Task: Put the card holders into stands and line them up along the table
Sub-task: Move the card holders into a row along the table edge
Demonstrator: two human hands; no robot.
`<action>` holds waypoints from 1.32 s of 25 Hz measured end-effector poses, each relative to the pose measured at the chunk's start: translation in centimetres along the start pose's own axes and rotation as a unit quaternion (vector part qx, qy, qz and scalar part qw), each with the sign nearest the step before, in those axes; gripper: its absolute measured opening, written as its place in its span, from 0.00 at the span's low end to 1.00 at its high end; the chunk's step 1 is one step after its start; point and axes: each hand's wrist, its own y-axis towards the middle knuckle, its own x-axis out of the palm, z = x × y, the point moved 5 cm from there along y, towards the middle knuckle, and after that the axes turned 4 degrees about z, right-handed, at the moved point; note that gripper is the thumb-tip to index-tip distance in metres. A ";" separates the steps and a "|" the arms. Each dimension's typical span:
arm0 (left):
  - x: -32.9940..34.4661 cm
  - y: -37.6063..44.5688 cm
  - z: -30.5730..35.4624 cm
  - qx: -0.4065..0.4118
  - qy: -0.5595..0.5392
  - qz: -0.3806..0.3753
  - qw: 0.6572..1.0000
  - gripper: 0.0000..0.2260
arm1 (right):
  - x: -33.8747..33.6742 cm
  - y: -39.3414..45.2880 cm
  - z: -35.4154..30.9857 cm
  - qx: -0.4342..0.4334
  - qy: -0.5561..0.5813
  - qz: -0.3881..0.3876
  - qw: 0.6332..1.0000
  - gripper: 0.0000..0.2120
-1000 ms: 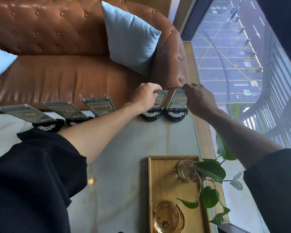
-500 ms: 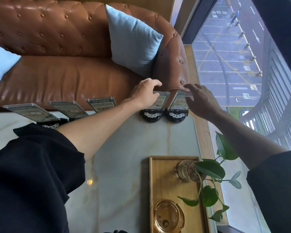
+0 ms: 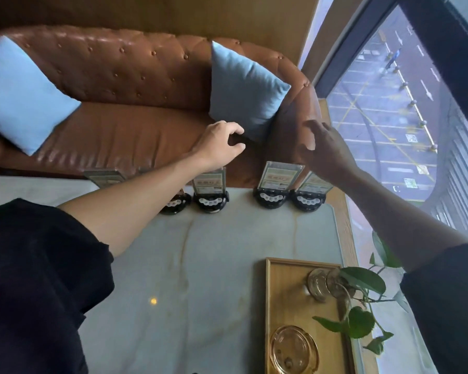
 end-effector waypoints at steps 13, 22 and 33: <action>-4.2 -5.2 -12.3 -0.062 0.025 -0.075 0.995 0.20 | 14.2 -1.3 -13.8 -0.084 -0.073 -0.218 0.970 0.29; -0.3 -3.1 -11.3 0.016 0.100 -0.130 0.986 0.11 | 16.1 -0.5 -13.3 -0.120 -0.100 -0.162 0.974 0.10; 2.9 -0.4 -7.1 0.047 0.036 -0.105 0.993 0.11 | 13.2 1.0 -7.4 -0.115 -0.127 -0.143 0.975 0.12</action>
